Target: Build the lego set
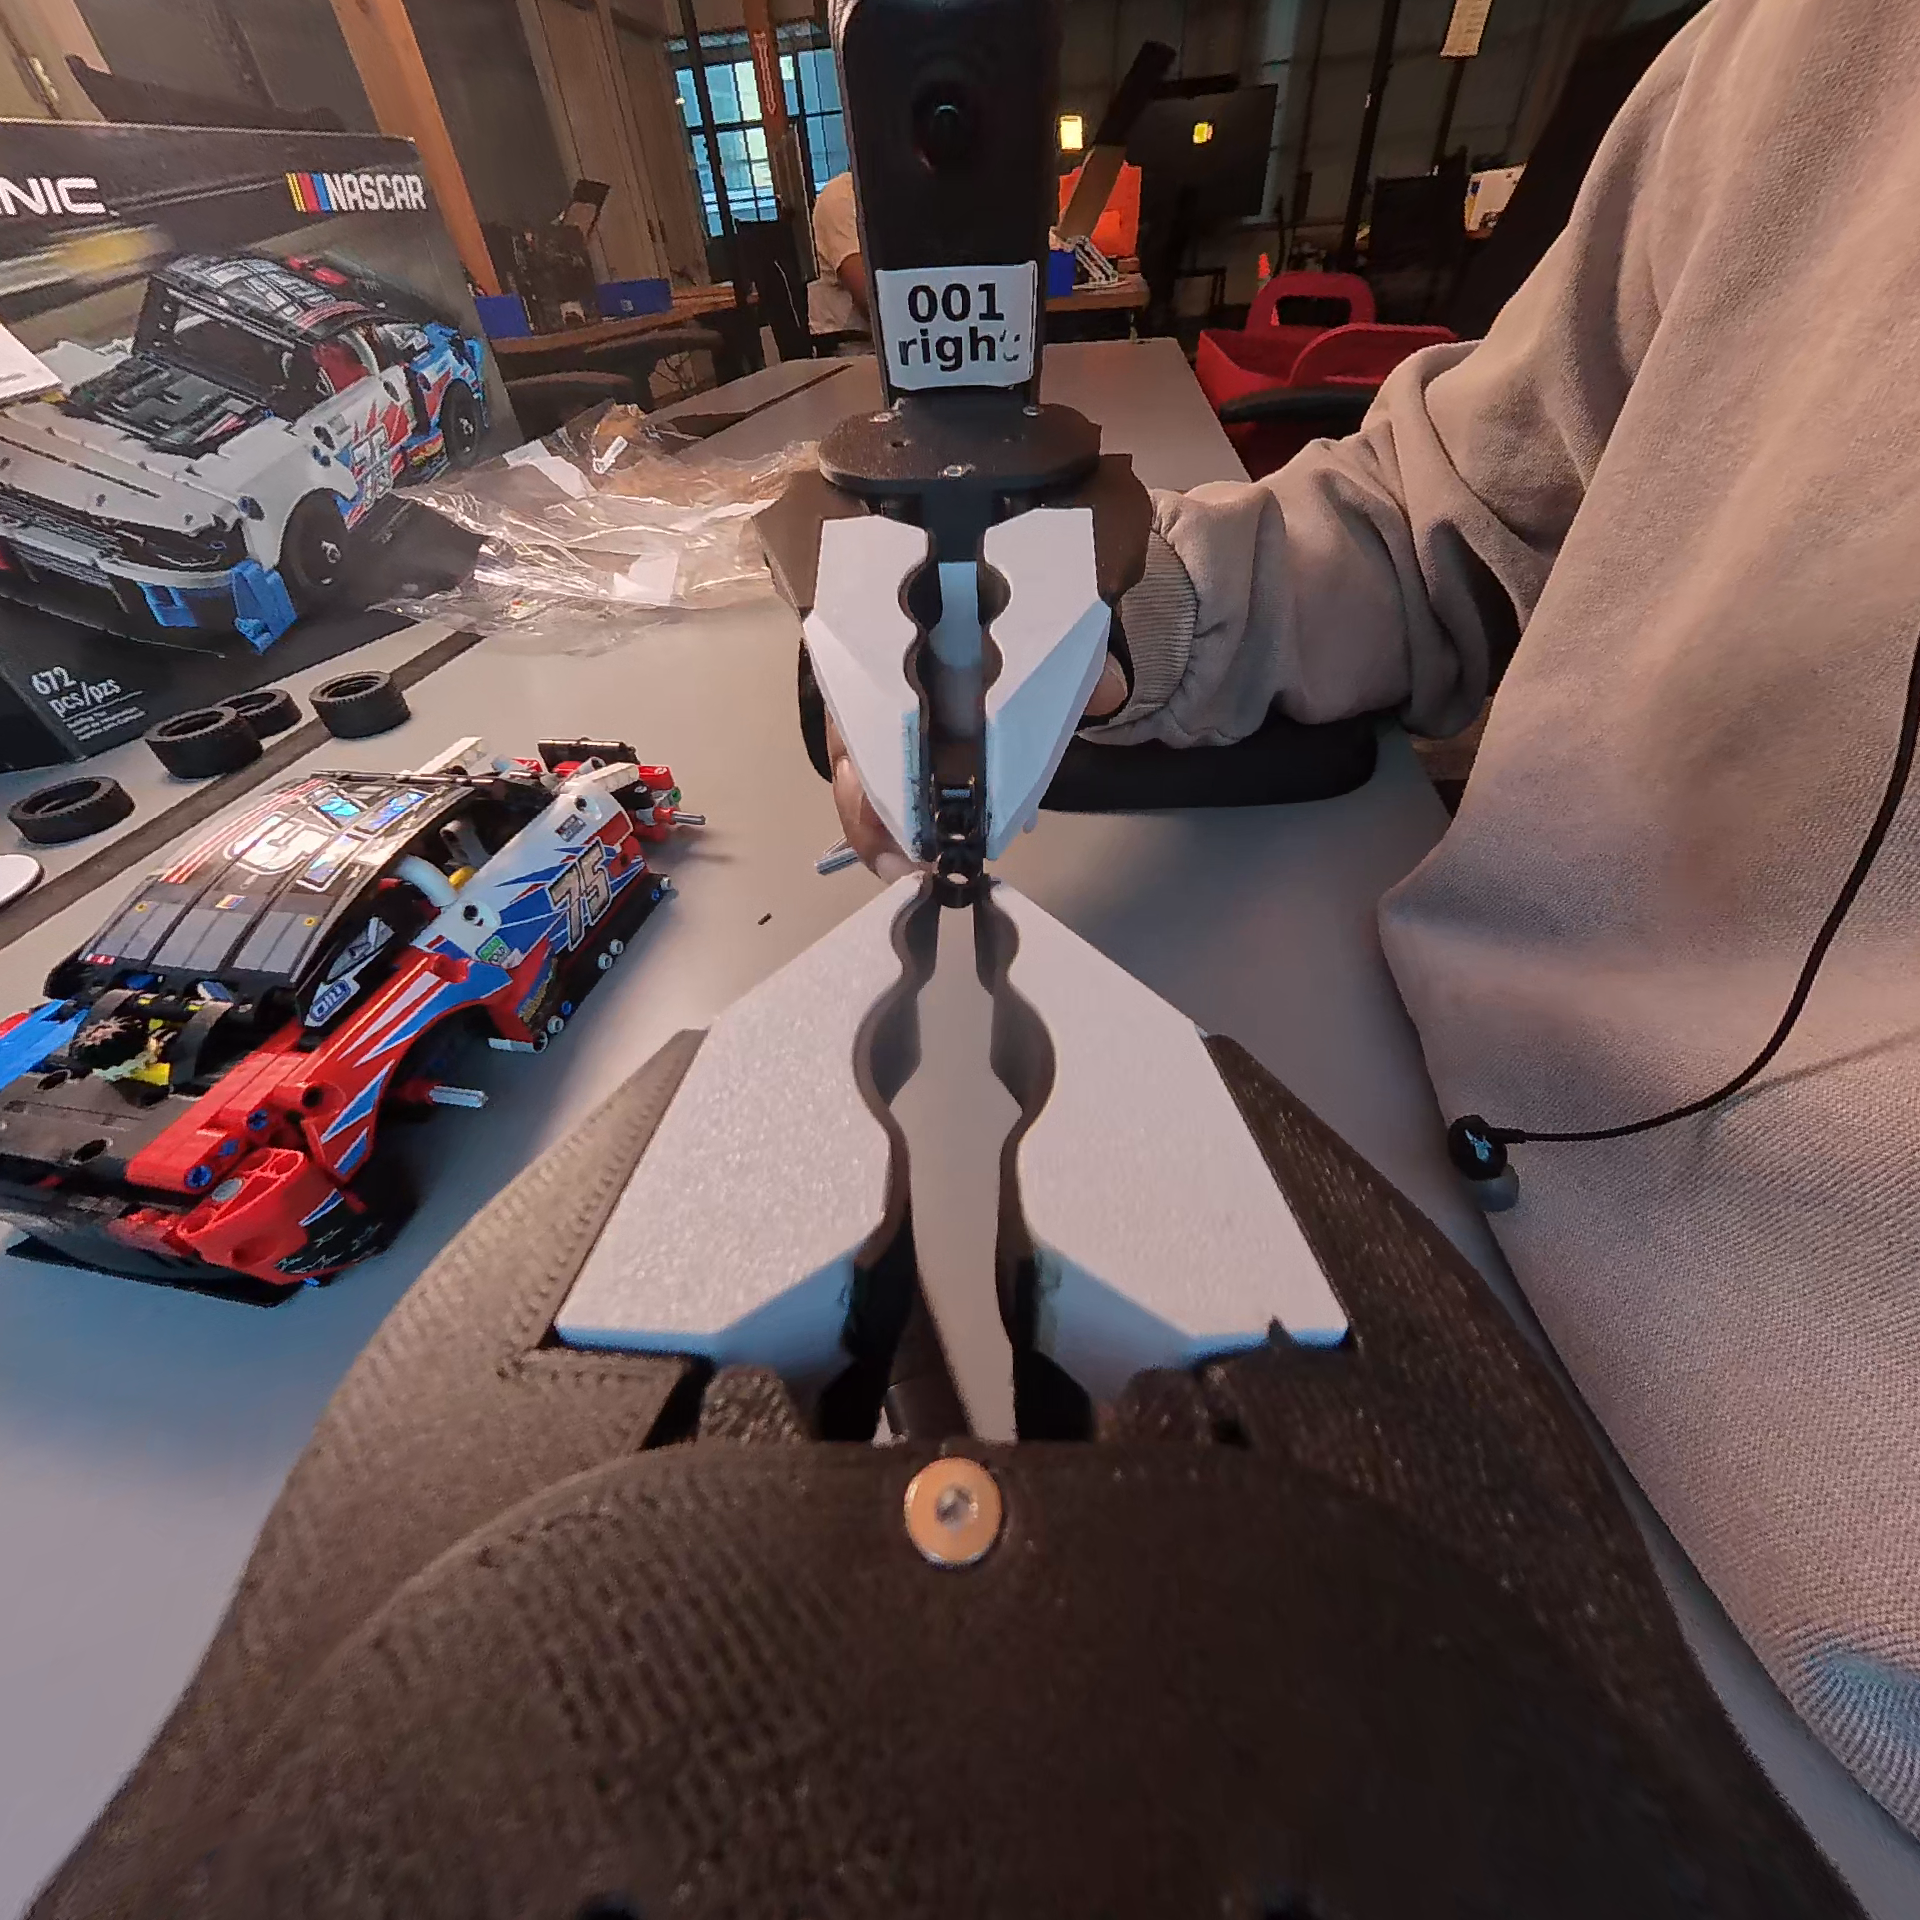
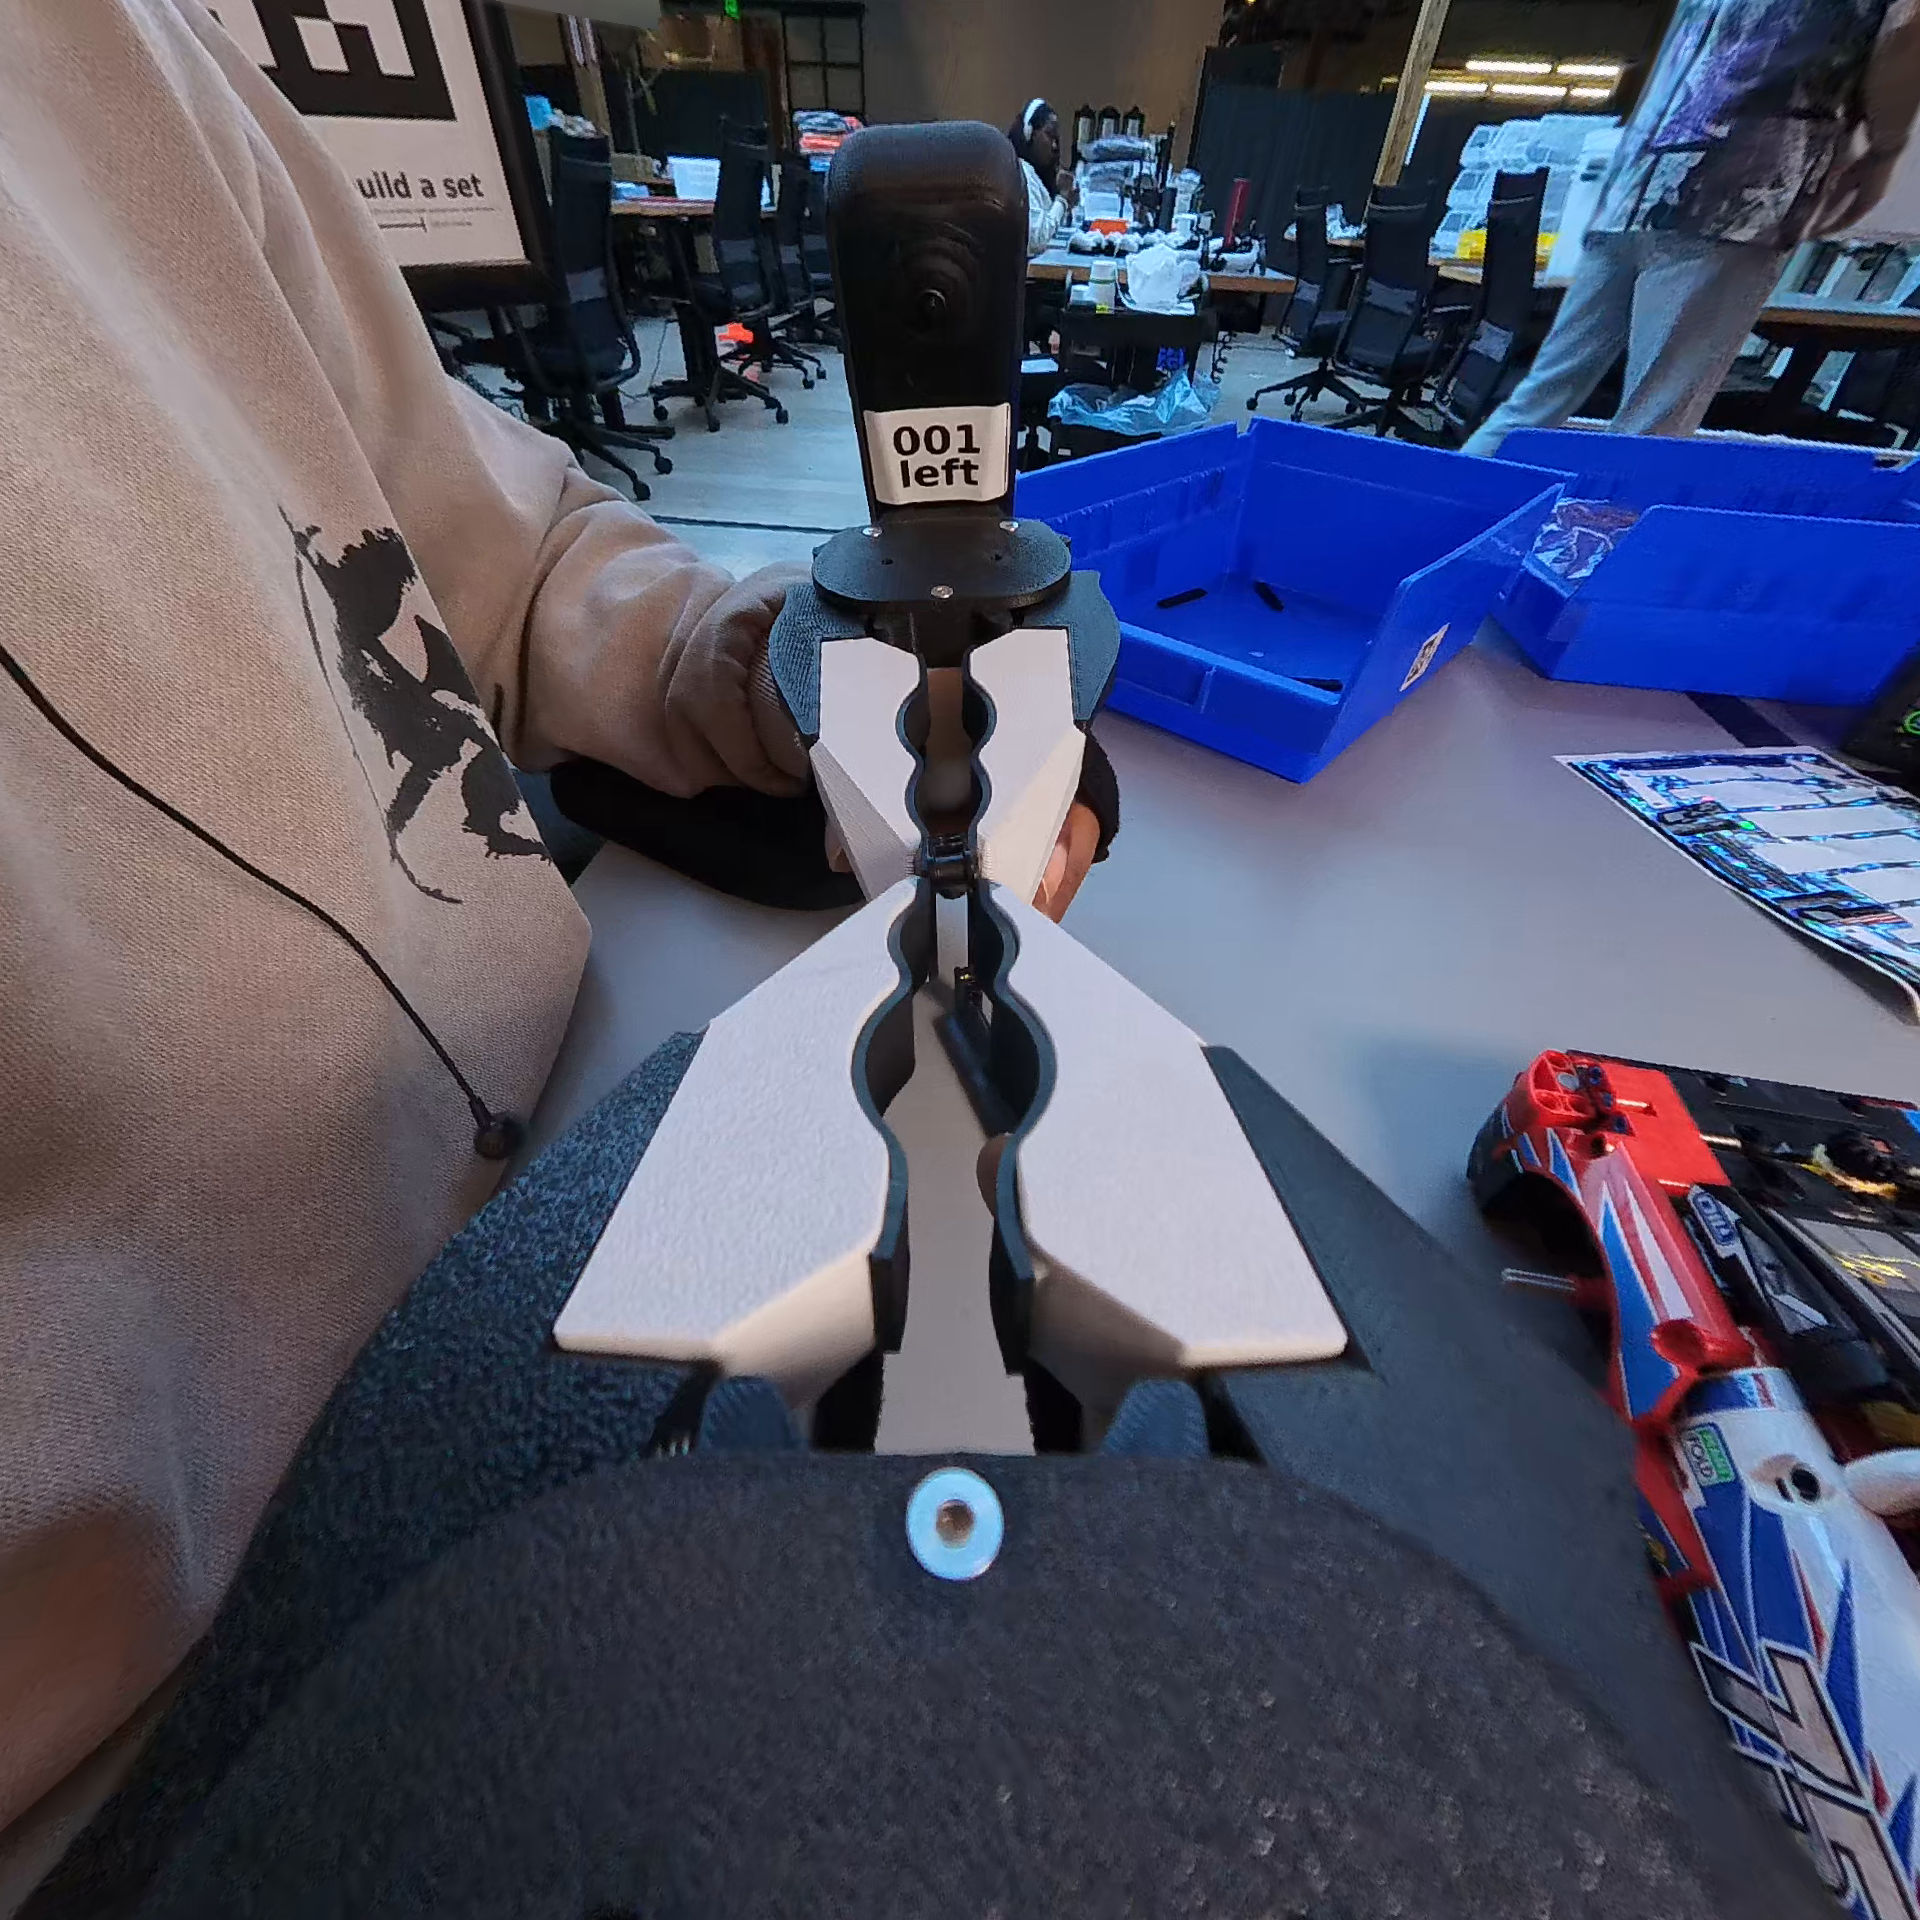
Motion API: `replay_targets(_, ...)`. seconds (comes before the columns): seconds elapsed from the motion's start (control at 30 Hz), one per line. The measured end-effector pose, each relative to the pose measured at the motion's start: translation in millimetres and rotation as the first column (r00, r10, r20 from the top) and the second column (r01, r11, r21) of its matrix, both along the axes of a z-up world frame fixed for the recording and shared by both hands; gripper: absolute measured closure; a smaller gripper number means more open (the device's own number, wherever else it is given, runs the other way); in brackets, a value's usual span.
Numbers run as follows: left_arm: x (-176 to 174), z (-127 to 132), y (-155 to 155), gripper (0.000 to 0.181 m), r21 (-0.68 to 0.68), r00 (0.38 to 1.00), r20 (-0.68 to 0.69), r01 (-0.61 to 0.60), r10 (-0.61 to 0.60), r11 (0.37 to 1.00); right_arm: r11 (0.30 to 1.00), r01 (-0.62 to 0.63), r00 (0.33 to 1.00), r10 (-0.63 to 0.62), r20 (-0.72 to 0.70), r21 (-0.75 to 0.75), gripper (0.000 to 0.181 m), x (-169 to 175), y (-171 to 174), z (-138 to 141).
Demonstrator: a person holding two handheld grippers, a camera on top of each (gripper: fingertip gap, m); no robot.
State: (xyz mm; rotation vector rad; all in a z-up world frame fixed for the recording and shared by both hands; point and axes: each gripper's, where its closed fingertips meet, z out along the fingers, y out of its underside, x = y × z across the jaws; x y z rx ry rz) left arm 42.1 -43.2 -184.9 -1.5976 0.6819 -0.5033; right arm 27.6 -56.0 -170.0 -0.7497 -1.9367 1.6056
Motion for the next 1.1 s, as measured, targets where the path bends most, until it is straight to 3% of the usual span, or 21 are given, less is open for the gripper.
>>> replay_targets(0.33, -17, -9, 11, 0.178, -0.045, 0.995, -0.006, -0.098, 0.097, 0.994, 0.999, 0.048, 0.999, -0.048, 0.004, 0.023, 0.177, 1, 25, 0)
replay_targets(0.47, -30, -18, 18, 0.171, -0.077, 0.983, -0.061, -0.176, 0.172, 0.981, 0.975, 0.142, 0.984, -0.157, 0.081, 0.172, 0.176, 1, 58, -27)
replay_targets(0.6, -32, -37, 23, 0.158, -0.194, 0.977, -0.125, -0.193, 0.171, 0.962, 0.945, 0.164, 0.967, -0.211, 0.144, 0.282, 0.176, 9, 74, -56)
replay_targets(0.9, -27, -63, 30, 0.147, -0.46, 0.969, -0.245, -0.091, -0.028, 0.883, 0.916, 0.121, 0.939, -0.231, 0.255, 0.383, 0.176, 21, 74, -89)
replay_targets(1.1, -15, -99, 21, 0.134, -0.616, 0.902, -0.373, -0.066, -0.217, 0.785, 0.896, 0.093, 0.921, -0.243, 0.304, 0.433, 0.176, 26, 74, -103)
